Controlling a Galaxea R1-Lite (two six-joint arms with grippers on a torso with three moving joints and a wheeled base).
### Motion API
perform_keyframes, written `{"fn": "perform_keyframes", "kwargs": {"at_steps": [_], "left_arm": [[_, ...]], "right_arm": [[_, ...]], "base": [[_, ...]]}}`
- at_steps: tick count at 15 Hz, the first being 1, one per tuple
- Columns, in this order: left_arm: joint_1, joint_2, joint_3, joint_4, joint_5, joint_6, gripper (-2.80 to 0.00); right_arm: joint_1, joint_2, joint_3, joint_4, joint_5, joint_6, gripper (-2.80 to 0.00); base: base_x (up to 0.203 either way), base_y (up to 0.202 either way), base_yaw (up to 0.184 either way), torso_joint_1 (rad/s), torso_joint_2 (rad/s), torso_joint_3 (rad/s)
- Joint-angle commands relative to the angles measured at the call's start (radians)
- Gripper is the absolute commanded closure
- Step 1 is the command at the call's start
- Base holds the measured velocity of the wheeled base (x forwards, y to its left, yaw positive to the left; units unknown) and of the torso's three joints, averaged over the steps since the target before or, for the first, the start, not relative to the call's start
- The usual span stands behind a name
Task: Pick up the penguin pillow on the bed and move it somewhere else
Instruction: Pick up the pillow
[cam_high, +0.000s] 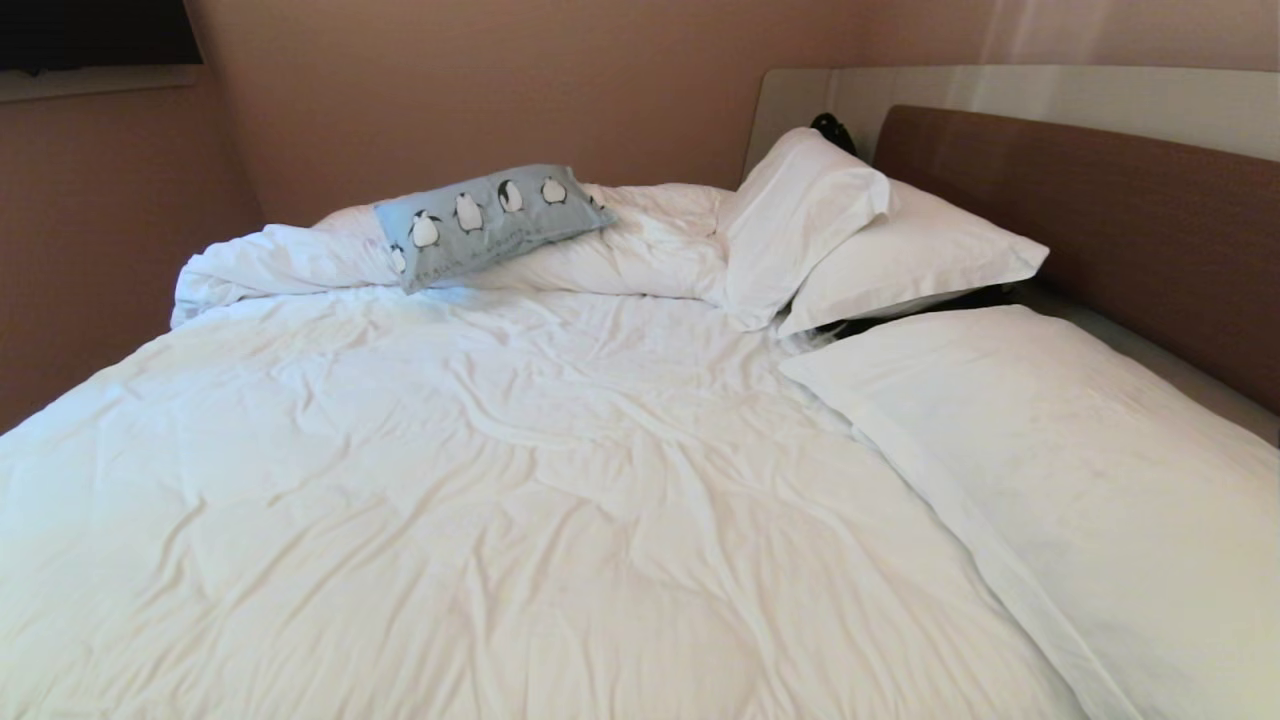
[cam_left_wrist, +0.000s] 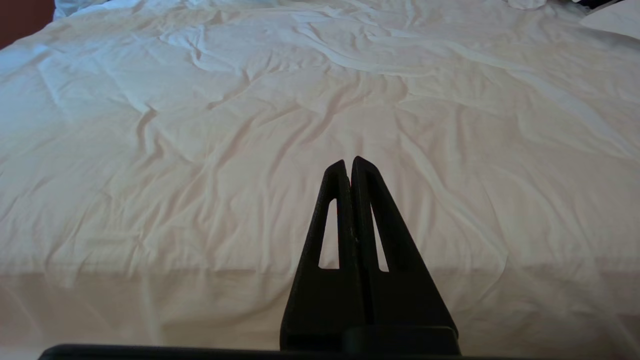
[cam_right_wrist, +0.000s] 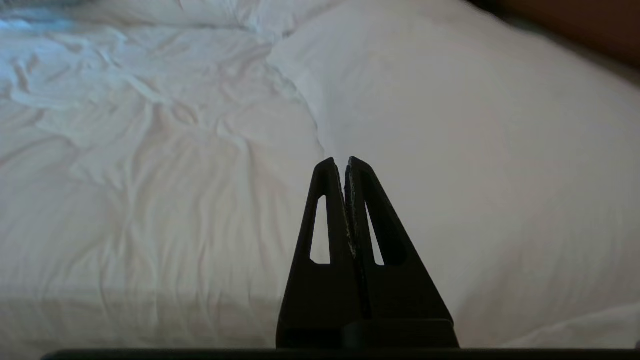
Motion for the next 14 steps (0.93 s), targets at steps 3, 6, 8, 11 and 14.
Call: {"fn": "perform_keyframes", "kwargs": {"at_steps": [3, 6, 8, 11, 14], "left_arm": [[0.000, 0.000, 0.000, 0.000, 0.000, 0.000, 0.00], [0.000, 0.000, 0.000, 0.000, 0.000, 0.000, 0.00], [0.000, 0.000, 0.000, 0.000, 0.000, 0.000, 0.00], [0.000, 0.000, 0.000, 0.000, 0.000, 0.000, 0.00], [0.000, 0.001, 0.000, 0.000, 0.000, 0.000, 0.00]], "right_arm": [[0.000, 0.023, -0.149, 0.008, 0.002, -0.011, 0.00], [0.000, 0.142, -0.249, 0.006, -0.004, -0.012, 0.00], [-0.002, 0.264, -0.310, 0.001, -0.018, -0.012, 0.00], [-0.003, 0.480, -0.425, -0.004, -0.084, -0.004, 0.00], [-0.004, 0.671, -0.519, -0.022, -0.144, 0.014, 0.00]], "base": [[0.000, 0.000, 0.000, 0.000, 0.00, 0.000], [0.000, 0.000, 0.000, 0.000, 0.00, 0.000], [0.000, 0.000, 0.000, 0.000, 0.00, 0.000], [0.000, 0.000, 0.000, 0.000, 0.00, 0.000], [0.000, 0.000, 0.000, 0.000, 0.00, 0.000]]}}
